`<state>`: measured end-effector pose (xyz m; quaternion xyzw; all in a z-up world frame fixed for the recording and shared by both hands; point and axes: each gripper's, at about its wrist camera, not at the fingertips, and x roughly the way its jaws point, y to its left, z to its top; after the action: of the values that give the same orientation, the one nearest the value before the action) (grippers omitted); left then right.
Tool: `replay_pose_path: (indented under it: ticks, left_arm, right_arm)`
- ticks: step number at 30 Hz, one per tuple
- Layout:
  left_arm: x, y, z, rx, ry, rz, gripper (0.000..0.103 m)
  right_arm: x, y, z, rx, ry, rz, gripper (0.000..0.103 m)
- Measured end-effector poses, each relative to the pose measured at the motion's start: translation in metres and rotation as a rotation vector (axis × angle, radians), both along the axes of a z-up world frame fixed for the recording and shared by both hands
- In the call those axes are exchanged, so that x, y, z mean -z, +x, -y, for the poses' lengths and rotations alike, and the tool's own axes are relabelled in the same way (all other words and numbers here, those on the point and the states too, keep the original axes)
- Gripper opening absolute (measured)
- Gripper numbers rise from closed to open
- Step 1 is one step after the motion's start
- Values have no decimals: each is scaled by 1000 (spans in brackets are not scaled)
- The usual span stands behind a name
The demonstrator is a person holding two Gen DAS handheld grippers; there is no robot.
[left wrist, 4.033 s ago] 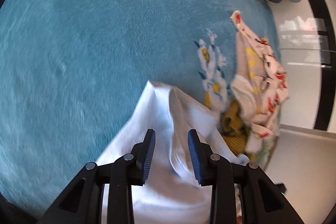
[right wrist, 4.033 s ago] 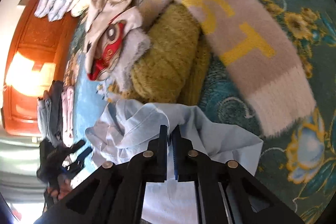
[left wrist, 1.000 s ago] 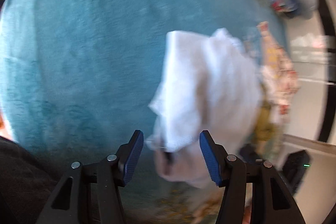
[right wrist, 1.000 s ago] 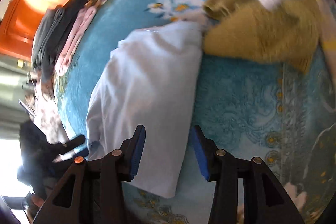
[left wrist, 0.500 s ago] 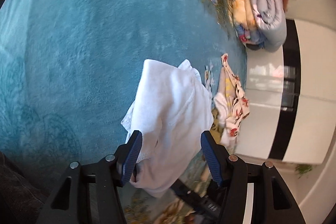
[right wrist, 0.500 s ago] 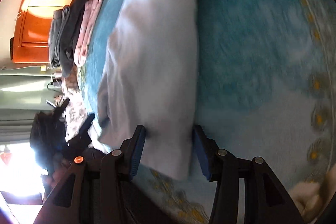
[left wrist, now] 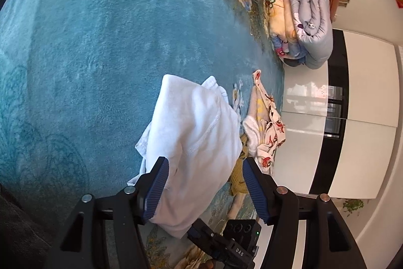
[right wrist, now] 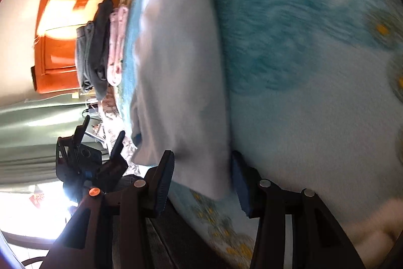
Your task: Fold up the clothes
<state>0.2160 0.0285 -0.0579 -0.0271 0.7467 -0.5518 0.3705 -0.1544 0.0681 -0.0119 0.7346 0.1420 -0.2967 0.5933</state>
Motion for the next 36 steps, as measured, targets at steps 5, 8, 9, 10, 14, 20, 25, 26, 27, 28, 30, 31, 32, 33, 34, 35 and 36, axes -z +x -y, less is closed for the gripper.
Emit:
replay_pose_path:
  ticks: [5, 8, 9, 10, 14, 20, 25, 26, 27, 28, 30, 31, 32, 33, 34, 35, 36]
  left_arm:
    - [3, 2, -1, -15, 11, -1, 67]
    - [4, 2, 0, -19, 16, -5, 67]
    - [4, 1, 1, -16, 19, -5, 67]
    - [4, 0, 2, -9, 22, -3, 67]
    - [1, -11, 7, 43, 28, 27, 68]
    - [4, -53, 34, 189, 35, 104, 70]
    - [11, -94, 68, 336, 41, 199, 70]
    - [11, -99, 74, 354, 35, 212, 71]
    - [10, -104, 80, 366, 27, 221, 71]
    - [10, -108, 88, 376, 20, 225, 74]
    - [9, -120, 104, 389, -4, 221, 78]
    - [10, -125, 110, 395, -8, 218, 80]
    - [13, -131, 117, 405, -5, 213, 80]
    - [17, -138, 122, 420, 5, 213, 80]
    - [22, -145, 126, 438, 16, 214, 80]
    - [26, -152, 130, 456, 25, 222, 80]
    - [30, -159, 132, 477, 33, 238, 81]
  right_arm:
    - [-9, 17, 19, -19, 24, -75, 13]
    - [-24, 11, 21, -31, 9, -89, 10]
    - [-28, 6, 20, -32, 3, -83, 10]
    - [-33, 0, 19, -34, -6, -80, 9]
    - [-59, -34, 21, -134, -78, -186, 9]
    - [-58, -110, 32, -166, -68, -409, 10]
    - [-48, -117, 34, -148, -49, -400, 16]
    - [-47, -120, 31, -133, -50, -399, 27]
    - [-47, -127, 25, -101, -48, -400, 35]
    - [-49, -137, 17, -52, -45, -401, 44]
    - [-49, -154, -3, 36, -38, -383, 48]
    - [-46, -160, -15, 68, -29, -367, 52]
    - [-41, -164, -26, 94, -18, -348, 55]
    - [-33, -164, -36, 100, 2, -321, 55]
    - [-24, -161, -44, 104, 14, -294, 55]
    - [-20, -159, -49, 121, 6, -283, 55]
    - [-17, -157, -53, 151, -4, -268, 56]
